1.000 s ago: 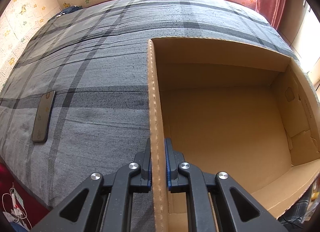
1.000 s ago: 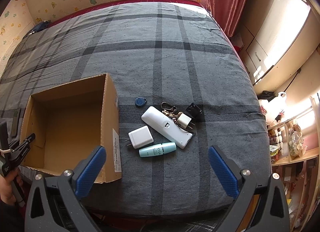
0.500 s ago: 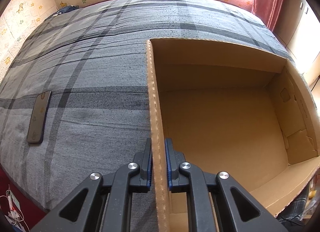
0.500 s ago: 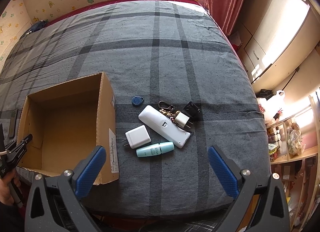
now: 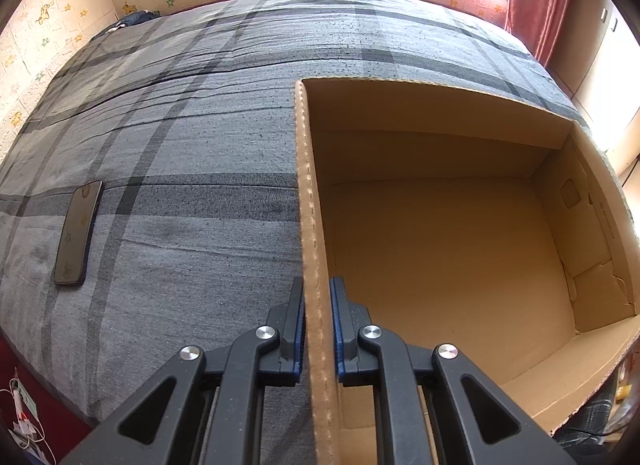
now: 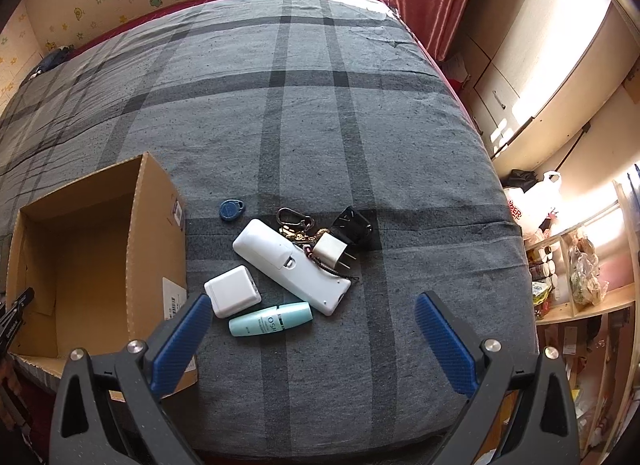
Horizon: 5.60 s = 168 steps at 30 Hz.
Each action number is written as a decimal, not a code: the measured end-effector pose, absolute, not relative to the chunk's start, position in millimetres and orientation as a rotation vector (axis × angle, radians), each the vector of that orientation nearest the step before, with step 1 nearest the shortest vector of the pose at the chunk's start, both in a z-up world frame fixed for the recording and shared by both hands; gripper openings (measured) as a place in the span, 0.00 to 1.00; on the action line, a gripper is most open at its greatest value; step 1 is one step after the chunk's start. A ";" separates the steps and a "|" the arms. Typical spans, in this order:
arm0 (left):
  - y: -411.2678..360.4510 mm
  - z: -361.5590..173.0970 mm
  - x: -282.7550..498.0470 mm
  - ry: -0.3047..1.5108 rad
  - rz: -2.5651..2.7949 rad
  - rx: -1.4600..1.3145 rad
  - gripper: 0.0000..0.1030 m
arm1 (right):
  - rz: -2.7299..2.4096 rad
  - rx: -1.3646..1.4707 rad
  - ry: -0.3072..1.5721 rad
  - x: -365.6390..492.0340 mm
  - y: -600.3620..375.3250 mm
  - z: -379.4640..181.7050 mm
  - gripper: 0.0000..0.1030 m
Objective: Organize rigid objects
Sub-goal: 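Move the right gripper toward the black round object while left gripper holds box wall, then grasp the black round object with the right gripper and lift, then carry the black object into the box and release it with the right gripper, then move the right gripper back to the light-blue OSM tube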
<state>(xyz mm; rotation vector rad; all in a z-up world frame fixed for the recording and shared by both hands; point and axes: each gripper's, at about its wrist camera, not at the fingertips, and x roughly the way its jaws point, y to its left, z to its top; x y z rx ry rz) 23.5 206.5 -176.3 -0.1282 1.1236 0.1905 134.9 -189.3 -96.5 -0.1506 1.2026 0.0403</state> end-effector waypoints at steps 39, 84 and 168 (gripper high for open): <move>203.8 -179.3 27.5 1.140 0.213 -0.117 0.11 | -0.039 0.092 1.336 247.5 -246.1 -206.5 0.50; 205.8 -179.5 25.6 1.133 0.206 -0.133 0.10 | 0.425 -0.287 1.176 137.5 -22.3 -80.7 0.50; 202.7 -186.0 29.2 1.157 0.228 -0.110 0.10 | 0.154 -0.173 1.214 132.9 -181.4 -157.9 1.00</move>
